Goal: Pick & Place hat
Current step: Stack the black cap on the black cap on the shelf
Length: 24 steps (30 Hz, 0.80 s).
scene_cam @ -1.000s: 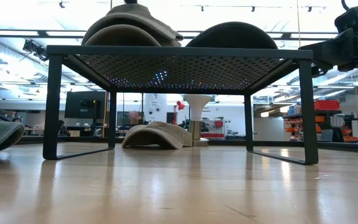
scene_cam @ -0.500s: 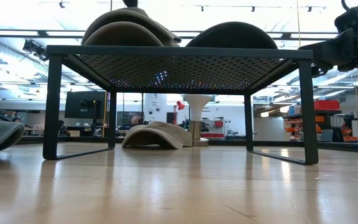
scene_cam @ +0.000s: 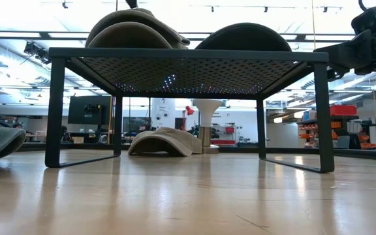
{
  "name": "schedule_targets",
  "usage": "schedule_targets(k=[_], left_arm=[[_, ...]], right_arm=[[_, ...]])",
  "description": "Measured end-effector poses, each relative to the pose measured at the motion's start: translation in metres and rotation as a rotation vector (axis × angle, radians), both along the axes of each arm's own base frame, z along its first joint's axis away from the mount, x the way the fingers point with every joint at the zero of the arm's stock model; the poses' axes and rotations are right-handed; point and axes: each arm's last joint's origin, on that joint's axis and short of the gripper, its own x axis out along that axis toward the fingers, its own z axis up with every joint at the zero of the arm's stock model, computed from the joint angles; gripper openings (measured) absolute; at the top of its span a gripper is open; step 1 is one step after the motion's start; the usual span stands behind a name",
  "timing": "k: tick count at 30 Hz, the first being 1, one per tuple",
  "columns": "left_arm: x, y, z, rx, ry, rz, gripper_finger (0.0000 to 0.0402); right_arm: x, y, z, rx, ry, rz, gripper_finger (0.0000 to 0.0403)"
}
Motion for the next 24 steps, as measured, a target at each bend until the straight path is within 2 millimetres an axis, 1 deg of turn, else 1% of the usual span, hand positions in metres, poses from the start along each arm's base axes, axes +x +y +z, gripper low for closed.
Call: schedule_targets(k=[6, 13, 21, 24], left_arm=[[-0.013, 0.002, 0.007, -0.005, 0.017, 0.025, 0.022], [-0.03, 0.002, 0.021, -0.041, -0.031, 0.033, 0.022], [-0.052, -0.01, 0.035, -0.078, -0.086, 0.013, 0.022], [-0.055, -0.016, 0.036, -0.093, -0.089, 0.017, 0.022]], right_arm=[[0.0, 0.0, 0.0, 0.0, 0.0, 0.0, 0.0015], [0.0, 0.0, 0.0, 0.0, 0.0, 0.0, 0.0015], [0.0, 0.0, 0.0, 0.0, 0.0, 0.0, 0.0015], [0.0, 0.0, 0.0, 0.0, 0.0, 0.0, 0.0015]])
